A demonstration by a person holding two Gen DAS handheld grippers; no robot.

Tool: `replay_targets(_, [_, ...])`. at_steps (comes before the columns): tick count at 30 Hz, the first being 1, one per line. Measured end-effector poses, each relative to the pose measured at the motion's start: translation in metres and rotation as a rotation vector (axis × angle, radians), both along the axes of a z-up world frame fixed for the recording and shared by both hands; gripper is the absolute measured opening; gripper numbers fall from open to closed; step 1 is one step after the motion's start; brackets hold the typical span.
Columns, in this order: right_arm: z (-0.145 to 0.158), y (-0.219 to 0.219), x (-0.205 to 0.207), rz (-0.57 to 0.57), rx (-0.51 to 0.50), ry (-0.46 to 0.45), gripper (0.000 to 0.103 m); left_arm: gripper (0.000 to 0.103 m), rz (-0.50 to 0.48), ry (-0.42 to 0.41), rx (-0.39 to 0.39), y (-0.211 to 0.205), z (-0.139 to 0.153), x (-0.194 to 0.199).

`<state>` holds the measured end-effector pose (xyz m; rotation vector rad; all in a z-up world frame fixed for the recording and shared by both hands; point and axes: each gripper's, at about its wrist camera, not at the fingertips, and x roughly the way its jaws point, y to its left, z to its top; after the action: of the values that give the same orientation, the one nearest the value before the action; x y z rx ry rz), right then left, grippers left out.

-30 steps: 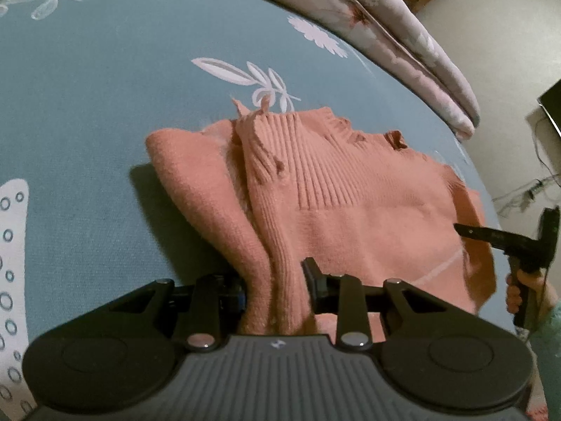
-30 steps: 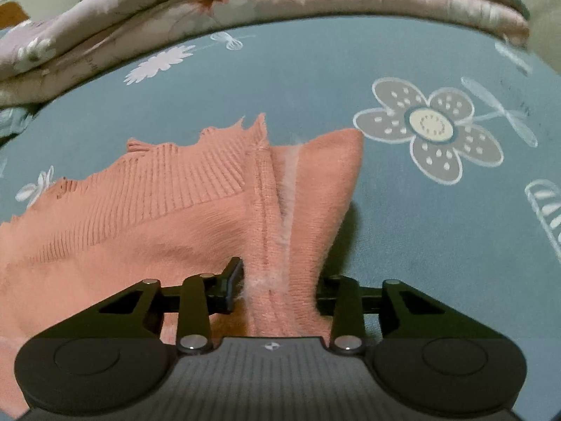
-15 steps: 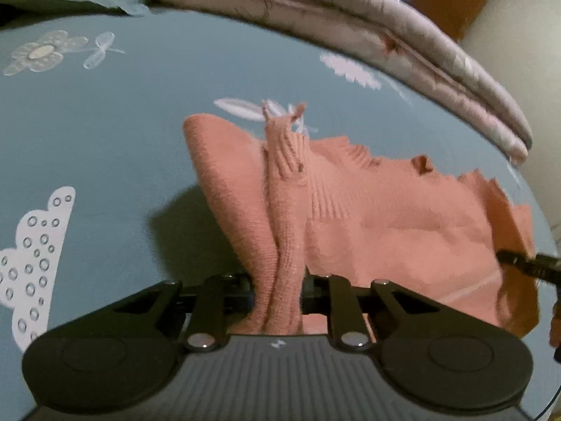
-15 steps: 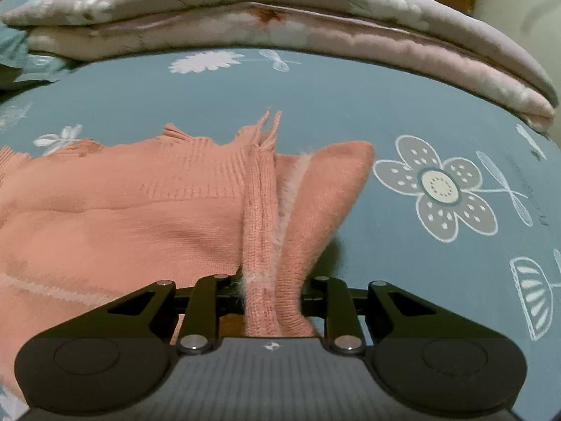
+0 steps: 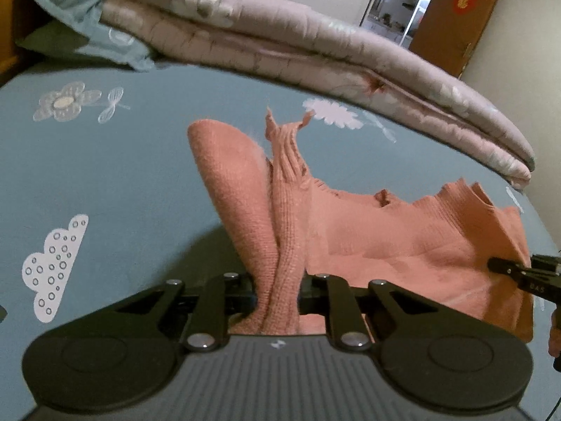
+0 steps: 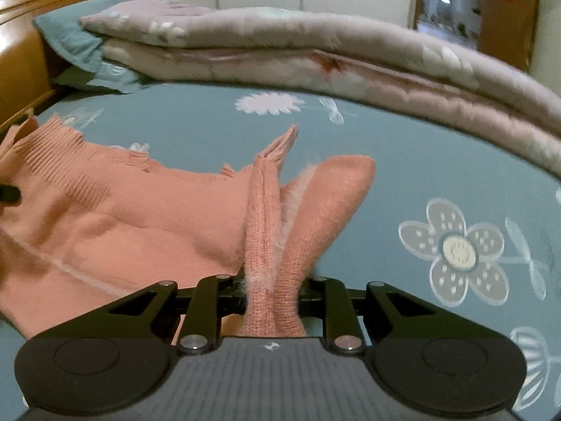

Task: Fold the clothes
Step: 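Grasp the sweater's folded side with both grippers and lift it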

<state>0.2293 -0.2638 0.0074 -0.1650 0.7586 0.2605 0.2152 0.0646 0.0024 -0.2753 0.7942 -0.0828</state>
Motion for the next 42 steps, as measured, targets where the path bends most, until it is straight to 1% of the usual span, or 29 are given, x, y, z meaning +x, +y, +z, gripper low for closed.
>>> replay_targets(3, [0.015,0.017,-0.002,0.042,-0.028,-0.015,0.023,0.015,-0.013,-0.023,-0.021,0.002,0.011,-0.011])
replay_targets(9, [0.046,0.064,-0.003,0.133,-0.148,-0.040,0.023,0.015,-0.043,-0.070,-0.068,0.026,0.030,-0.033])
replay_targets(14, [0.060,0.122,-0.005,0.211,-0.267,-0.055,0.022,0.015,-0.064,-0.122,-0.091,0.064,0.040,-0.062])
replay_targets(18, [0.067,0.178,-0.008,0.271,-0.312,-0.058,0.022,0.015,-0.043,-0.155,-0.098,0.107,0.044,-0.089])
replay_targets(22, [0.070,0.246,-0.006,0.347,-0.345,-0.064,0.022,0.015,0.028,-0.189,-0.102,0.159,0.048,-0.121])
replay_targets(25, [0.071,0.300,0.003,0.412,-0.371,-0.081,0.022,0.015,0.097,-0.219,-0.086,0.196,0.054,-0.147])
replay_targets(29, [0.072,0.373,0.017,0.498,-0.368,-0.110,0.022,0.015,0.201,-0.256,-0.058,0.240,0.062,-0.182])
replay_targets(34, [0.069,0.456,0.037,0.590,-0.333,-0.140,0.022,0.015,0.321,-0.294,-0.039,0.277,0.063,-0.217])
replay_targets(42, [0.078,0.539,0.075,0.675,-0.300,-0.150,0.022,0.015,0.480,-0.336,-0.070,0.315,0.051,-0.255])
